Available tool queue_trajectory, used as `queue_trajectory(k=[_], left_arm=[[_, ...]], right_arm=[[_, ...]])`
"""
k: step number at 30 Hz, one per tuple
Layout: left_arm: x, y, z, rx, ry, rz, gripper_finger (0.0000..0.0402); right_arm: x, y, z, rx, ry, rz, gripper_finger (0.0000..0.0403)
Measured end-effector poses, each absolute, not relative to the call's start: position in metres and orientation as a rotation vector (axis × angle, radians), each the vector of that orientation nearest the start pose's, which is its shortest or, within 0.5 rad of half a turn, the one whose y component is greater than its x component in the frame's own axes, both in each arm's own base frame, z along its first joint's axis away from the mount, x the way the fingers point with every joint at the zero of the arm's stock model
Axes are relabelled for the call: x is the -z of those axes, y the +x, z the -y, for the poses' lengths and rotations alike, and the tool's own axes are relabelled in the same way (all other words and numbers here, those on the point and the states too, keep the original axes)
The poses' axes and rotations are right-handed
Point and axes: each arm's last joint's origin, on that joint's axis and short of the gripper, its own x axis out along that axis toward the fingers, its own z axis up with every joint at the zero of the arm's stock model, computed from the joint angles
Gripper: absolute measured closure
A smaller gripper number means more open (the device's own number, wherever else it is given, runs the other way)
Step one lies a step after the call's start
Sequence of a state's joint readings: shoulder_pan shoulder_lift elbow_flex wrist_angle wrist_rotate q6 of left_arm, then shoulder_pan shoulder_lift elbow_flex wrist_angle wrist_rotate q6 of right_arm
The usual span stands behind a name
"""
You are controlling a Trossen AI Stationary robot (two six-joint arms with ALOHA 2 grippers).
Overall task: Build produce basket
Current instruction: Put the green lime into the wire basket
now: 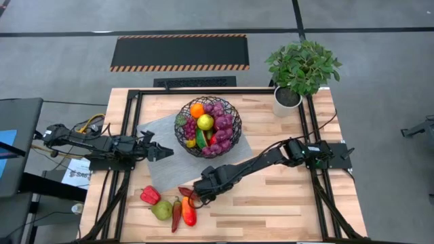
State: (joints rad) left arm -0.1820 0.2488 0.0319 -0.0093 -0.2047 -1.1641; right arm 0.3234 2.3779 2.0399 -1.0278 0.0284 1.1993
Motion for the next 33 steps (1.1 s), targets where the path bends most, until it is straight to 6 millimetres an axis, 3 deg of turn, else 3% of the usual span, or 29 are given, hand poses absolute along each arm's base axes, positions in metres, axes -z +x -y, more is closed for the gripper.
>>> queue_trajectory(k=[3, 11, 16, 20, 28, 33], left_arm=[[-0.153, 0.109, 0.014, -0.148, -1.116, -0.182, 0.0055], [-0.153, 0.109, 0.014, -0.148, -1.117, -0.182, 0.0056], [-0.153, 0.109, 0.014, -0.149, -1.117, -0.182, 0.0056], [-0.153, 0.109, 0.014, -0.149, -1.116, -0.182, 0.0056], [-0.153, 0.109, 0.014, -0.149, -1.116, -0.182, 0.0055], [-0.153, 0.109, 0.014, -0.149, -1.116, -0.182, 0.0056]], right_arm=[[-0.169, 0.457, -0.153, 0.566, 0.757, -1.291, 0.0194], [-0.203, 0.468, -0.157, 0.426, 0.723, -1.217, 0.0342], [-0.219, 0.468, -0.159, 0.389, 0.718, -1.207, 0.0371], [-0.223, 0.468, -0.159, 0.357, 0.709, -1.221, 0.0325], [-0.226, 0.472, -0.147, 0.284, 0.619, -1.229, 0.0126], [-0.228, 0.480, -0.135, 0.282, 0.640, -1.181, 0.0042]])
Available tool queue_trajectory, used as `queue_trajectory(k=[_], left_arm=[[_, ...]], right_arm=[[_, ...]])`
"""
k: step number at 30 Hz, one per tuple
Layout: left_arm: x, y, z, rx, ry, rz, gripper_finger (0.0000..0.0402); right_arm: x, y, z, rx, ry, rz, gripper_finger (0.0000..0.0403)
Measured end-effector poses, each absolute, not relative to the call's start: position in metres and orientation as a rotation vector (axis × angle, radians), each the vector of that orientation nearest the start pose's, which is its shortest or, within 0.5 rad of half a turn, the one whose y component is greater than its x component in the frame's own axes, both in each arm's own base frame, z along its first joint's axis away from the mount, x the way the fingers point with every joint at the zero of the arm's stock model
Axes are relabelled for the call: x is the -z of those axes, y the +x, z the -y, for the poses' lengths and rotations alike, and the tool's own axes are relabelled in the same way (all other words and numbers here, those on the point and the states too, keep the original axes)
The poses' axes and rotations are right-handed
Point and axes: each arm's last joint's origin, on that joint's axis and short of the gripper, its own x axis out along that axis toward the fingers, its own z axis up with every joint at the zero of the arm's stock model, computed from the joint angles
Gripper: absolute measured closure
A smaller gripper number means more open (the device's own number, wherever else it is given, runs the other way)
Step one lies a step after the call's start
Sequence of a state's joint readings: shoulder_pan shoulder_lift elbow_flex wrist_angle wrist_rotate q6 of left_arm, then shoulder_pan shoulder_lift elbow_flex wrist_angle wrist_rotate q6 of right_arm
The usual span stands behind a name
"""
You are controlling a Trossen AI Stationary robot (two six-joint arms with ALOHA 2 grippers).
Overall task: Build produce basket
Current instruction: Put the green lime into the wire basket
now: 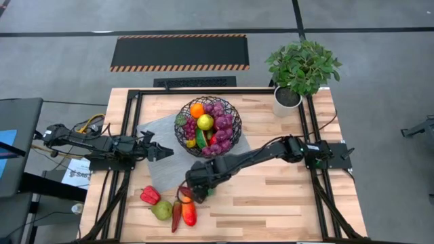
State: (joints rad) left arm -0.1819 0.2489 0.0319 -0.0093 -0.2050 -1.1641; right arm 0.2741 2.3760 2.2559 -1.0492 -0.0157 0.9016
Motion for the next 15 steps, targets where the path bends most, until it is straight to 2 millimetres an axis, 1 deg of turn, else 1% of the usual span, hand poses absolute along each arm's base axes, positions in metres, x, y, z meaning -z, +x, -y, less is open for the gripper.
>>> queue_trajectory(k=[2, 5, 8, 11, 15], left_arm=[[-0.153, 0.109, 0.014, -0.149, -1.116, -0.183, 0.0056], [-0.153, 0.109, 0.014, -0.149, -1.116, -0.182, 0.0056], [-0.153, 0.109, 0.014, -0.149, -1.116, -0.182, 0.0056], [-0.153, 0.109, 0.014, -0.149, -1.115, -0.182, 0.0055], [-0.153, 0.109, 0.014, -0.149, -1.115, -0.182, 0.0055]], right_arm=[[-0.225, 0.483, -0.131, 0.294, 0.631, -1.162, 0.0022], [-0.208, 0.488, -0.128, 0.332, 0.663, -1.194, 0.0009], [-0.189, 0.491, -0.132, 0.357, 0.723, -1.242, 0.0008], [-0.177, 0.488, -0.138, 0.408, 0.745, -1.290, 0.0013], [-0.169, 0.487, -0.137, 0.467, 0.781, -1.320, 0.0017]])
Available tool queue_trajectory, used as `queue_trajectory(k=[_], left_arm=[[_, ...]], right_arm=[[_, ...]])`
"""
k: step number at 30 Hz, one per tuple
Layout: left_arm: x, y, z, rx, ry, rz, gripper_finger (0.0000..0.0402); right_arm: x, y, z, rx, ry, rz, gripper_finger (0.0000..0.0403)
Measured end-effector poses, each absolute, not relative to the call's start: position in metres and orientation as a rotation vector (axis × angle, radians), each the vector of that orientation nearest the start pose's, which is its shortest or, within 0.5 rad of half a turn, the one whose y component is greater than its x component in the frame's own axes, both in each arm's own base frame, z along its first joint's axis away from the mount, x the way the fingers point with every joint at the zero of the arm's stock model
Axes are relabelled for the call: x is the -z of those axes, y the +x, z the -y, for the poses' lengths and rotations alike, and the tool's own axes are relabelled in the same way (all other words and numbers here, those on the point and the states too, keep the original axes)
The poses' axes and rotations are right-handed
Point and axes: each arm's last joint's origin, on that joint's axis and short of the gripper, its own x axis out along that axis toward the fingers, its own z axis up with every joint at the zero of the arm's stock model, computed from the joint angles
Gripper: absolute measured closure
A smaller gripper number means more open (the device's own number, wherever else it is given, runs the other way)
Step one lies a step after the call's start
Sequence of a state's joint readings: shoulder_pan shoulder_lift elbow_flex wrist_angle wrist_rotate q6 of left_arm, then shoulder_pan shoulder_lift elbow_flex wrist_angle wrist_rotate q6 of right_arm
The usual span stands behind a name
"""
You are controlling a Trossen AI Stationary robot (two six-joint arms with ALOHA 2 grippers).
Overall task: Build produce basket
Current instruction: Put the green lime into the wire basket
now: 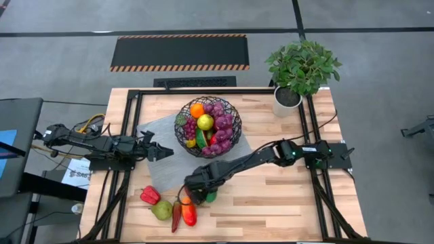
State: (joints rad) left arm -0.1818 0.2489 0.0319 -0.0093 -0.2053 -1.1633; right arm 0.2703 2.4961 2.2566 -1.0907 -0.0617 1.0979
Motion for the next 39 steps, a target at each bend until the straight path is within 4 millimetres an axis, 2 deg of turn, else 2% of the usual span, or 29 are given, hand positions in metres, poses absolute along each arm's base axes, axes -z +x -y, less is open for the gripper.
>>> queue_trajectory(k=[6, 11, 15, 19, 22, 26, 32, 35, 39], left_arm=[[-0.153, 0.109, 0.014, -0.150, -1.113, -0.182, 0.0056], [-0.153, 0.109, 0.014, -0.150, -1.115, -0.181, 0.0055], [-0.153, 0.109, 0.014, -0.150, -1.115, -0.182, 0.0055], [-0.153, 0.109, 0.014, -0.150, -1.116, -0.182, 0.0056], [-0.153, 0.109, 0.014, -0.151, -1.127, -0.181, 0.0055], [-0.153, 0.109, 0.014, -0.151, -1.131, -0.181, 0.0055], [-0.152, 0.109, 0.014, -0.153, -1.130, -0.185, 0.0055], [-0.152, 0.110, 0.014, -0.155, -1.129, -0.187, 0.0056], [-0.152, 0.110, 0.014, -0.155, -1.130, -0.186, 0.0055]], right_arm=[[-0.164, 0.486, -0.138, 0.494, 0.773, -1.327, 0.0032], [-0.165, 0.486, -0.138, 0.498, 0.764, -1.321, 0.0074], [-0.168, 0.485, -0.138, 0.489, 0.752, -1.318, 0.0098], [-0.178, 0.483, -0.137, 0.467, 0.748, -1.309, 0.0099], [-0.199, 0.481, -0.137, 0.411, 0.738, -1.289, 0.0093], [-0.244, 0.475, -0.132, 0.325, 0.739, -1.199, 0.0094], [-0.309, 0.466, -0.102, 0.302, 0.751, -0.969, 0.0086], [-0.325, 0.466, -0.079, 0.338, 0.707, -0.871, 0.0080], [-0.324, 0.472, -0.038, 0.410, 0.665, -0.840, 0.0072]])
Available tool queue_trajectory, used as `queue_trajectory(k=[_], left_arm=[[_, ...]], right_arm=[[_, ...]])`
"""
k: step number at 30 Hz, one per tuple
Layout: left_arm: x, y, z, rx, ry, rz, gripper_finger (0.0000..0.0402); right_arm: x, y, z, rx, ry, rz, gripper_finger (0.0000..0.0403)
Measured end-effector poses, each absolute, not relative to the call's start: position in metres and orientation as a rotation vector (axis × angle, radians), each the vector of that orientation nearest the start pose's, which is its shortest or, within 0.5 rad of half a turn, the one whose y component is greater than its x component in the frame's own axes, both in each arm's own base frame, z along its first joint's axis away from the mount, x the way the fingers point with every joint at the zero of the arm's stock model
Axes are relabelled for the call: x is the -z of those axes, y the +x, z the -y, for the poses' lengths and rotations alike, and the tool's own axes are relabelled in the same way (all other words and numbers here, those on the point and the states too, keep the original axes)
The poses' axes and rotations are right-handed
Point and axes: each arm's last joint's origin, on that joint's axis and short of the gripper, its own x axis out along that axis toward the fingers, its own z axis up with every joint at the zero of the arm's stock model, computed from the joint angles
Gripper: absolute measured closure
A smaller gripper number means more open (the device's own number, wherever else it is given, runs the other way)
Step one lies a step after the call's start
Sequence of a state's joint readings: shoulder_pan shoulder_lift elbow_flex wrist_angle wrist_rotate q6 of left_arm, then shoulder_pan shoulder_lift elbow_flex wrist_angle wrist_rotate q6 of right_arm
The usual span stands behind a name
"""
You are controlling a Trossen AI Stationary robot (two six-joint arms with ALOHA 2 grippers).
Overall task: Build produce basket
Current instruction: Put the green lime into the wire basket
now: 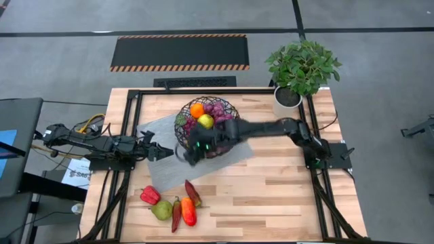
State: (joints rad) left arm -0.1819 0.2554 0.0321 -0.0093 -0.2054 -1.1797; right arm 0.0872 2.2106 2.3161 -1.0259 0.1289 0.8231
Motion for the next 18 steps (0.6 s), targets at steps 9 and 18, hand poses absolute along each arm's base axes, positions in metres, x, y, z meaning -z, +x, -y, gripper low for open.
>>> queue_trajectory(k=[9, 18], left_arm=[[-0.152, 0.110, 0.014, -0.145, -1.134, -0.194, 0.0056], [-0.152, 0.110, 0.014, -0.144, -1.123, -0.195, 0.0055]], right_arm=[[-0.301, 0.485, 0.034, 0.357, 0.733, -0.900, 0.0041], [-0.297, 0.477, 0.072, 0.401, 0.777, -0.943, 0.0010]])
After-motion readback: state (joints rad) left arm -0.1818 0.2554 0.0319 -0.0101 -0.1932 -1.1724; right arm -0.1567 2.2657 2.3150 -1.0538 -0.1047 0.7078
